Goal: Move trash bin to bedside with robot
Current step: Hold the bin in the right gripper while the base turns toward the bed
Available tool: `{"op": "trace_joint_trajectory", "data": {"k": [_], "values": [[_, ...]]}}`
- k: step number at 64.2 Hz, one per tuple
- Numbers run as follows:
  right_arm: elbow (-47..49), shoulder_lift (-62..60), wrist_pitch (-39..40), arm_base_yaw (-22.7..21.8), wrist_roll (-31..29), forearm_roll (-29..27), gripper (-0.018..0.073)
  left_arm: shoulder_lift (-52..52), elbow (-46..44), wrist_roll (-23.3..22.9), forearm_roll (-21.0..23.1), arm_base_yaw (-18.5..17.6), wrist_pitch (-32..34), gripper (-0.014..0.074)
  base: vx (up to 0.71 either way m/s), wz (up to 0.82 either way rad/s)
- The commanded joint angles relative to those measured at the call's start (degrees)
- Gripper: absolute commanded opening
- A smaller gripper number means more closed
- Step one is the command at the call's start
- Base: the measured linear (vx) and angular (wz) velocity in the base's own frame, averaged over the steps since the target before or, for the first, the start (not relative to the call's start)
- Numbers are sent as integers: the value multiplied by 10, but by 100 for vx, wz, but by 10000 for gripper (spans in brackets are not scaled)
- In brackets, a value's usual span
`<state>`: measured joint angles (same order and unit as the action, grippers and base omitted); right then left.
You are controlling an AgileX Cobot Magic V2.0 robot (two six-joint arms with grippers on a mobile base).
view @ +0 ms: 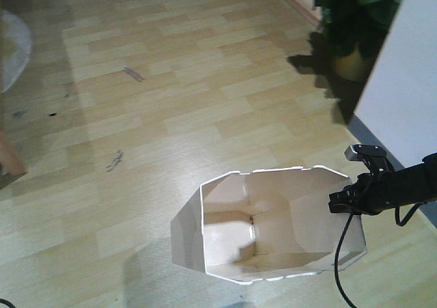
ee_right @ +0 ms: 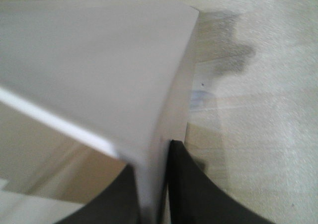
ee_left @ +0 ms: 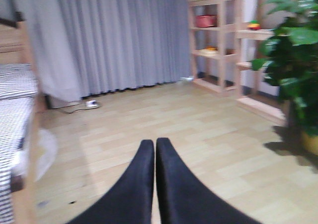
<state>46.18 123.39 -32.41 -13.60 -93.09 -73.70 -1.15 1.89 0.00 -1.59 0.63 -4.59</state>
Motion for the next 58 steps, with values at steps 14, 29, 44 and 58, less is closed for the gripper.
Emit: {"op": "trace_joint_trajectory", "data": {"k": [14, 29, 44, 58], "values": [[7, -39, -128, 0, 8, -45, -4, -4, 7, -8, 5, -4, 42, -6, 5, 51], [7, -39, -128, 0, 8, -45, -4, -4, 7, -8, 5, -4, 42, -6, 3, 36], [7, -39, -128, 0, 8, -45, -4, -4, 7, -8, 5, -4, 42, -6, 3, 12], [7, -39, -128, 0, 8, -45, -4, -4, 7, -8, 5, -4, 42, -6, 6, 0]]}}
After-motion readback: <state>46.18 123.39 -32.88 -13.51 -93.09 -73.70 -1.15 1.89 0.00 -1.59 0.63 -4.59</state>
